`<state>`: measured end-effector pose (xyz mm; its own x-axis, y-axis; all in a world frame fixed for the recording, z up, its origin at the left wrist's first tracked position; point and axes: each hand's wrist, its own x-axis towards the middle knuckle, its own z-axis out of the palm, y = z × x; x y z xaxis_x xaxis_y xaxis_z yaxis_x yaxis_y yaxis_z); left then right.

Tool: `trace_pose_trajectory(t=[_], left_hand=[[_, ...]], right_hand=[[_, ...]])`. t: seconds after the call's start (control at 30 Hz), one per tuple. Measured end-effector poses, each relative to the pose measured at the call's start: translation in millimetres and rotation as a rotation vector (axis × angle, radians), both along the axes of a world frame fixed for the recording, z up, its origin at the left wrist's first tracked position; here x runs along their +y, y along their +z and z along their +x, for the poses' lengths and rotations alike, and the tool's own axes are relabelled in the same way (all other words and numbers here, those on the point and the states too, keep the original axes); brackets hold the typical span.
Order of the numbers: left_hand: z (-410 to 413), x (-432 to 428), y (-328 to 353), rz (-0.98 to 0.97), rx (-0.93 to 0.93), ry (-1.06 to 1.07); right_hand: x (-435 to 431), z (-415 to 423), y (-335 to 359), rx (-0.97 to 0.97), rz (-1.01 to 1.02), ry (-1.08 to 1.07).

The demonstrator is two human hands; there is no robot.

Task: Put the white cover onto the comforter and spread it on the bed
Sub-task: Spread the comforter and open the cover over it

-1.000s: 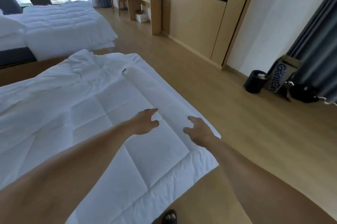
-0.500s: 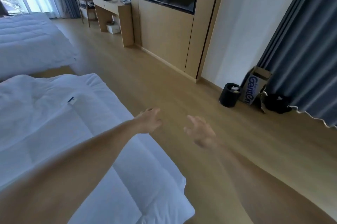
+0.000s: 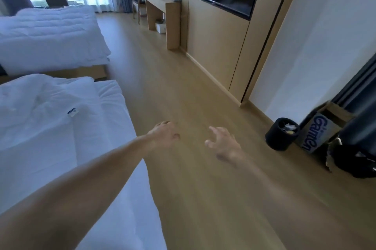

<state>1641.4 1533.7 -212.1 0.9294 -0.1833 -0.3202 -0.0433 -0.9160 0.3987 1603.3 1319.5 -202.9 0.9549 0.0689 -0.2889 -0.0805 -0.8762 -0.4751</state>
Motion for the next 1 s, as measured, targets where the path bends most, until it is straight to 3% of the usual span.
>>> trace_pose_trajectory(t=[0.43, 1.0], left_hand=[[233, 72, -2, -0.086, -0.048, 0.312], [514, 232, 11, -0.144, -0.119, 0.79]], right_hand=[[68, 299, 13, -0.098, -0.105, 0.312], [261, 678, 12, -0.112, 0.033, 0.754]])
